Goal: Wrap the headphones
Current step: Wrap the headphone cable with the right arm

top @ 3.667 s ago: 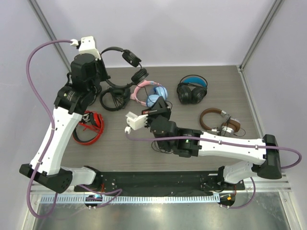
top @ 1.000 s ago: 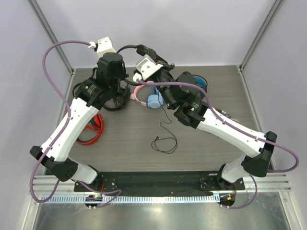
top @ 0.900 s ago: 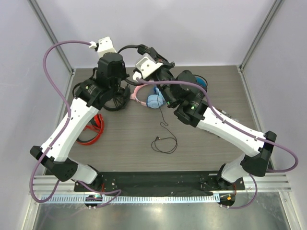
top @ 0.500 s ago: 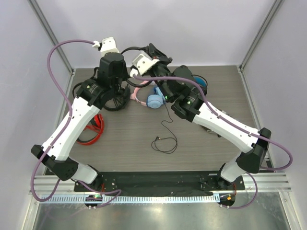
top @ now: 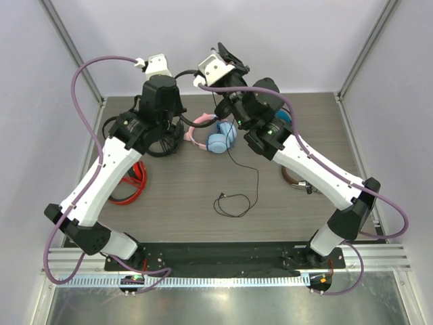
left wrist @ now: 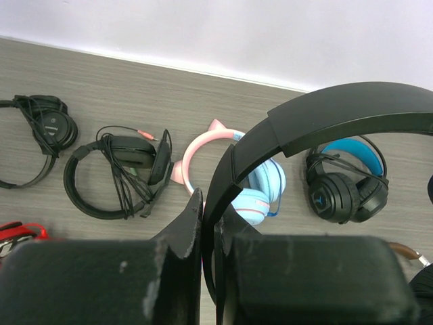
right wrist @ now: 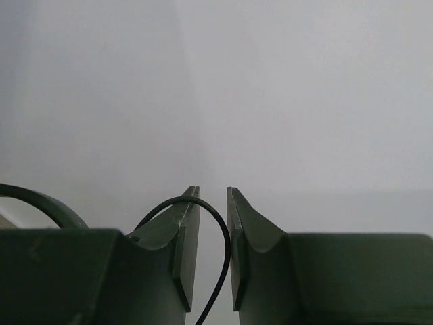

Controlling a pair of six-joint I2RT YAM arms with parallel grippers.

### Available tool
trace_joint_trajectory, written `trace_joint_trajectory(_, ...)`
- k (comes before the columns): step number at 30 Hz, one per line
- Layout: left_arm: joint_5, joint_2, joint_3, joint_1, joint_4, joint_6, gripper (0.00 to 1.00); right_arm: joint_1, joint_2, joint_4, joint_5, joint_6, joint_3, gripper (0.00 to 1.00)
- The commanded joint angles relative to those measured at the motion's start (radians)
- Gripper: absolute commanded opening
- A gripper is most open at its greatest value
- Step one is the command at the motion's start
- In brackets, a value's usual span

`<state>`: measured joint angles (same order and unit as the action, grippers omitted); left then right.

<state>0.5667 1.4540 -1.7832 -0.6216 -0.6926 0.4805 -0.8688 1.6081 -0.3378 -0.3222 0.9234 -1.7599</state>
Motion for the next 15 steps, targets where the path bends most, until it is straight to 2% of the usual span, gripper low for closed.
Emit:
trace_joint_trajectory(1,-0.019,-0.003,-0.005,-0.007,0.03,-0.011,0.0,0.004,0.009,-0.055,0.028,-0.05,-0.053,0.28)
trace_joint_trajectory(15,-0.117,0.0,0.002,-0.024,0.044,-0.046,0.0,0.097,0.102,0.098,0.121,-0.198,-0.219,0.3)
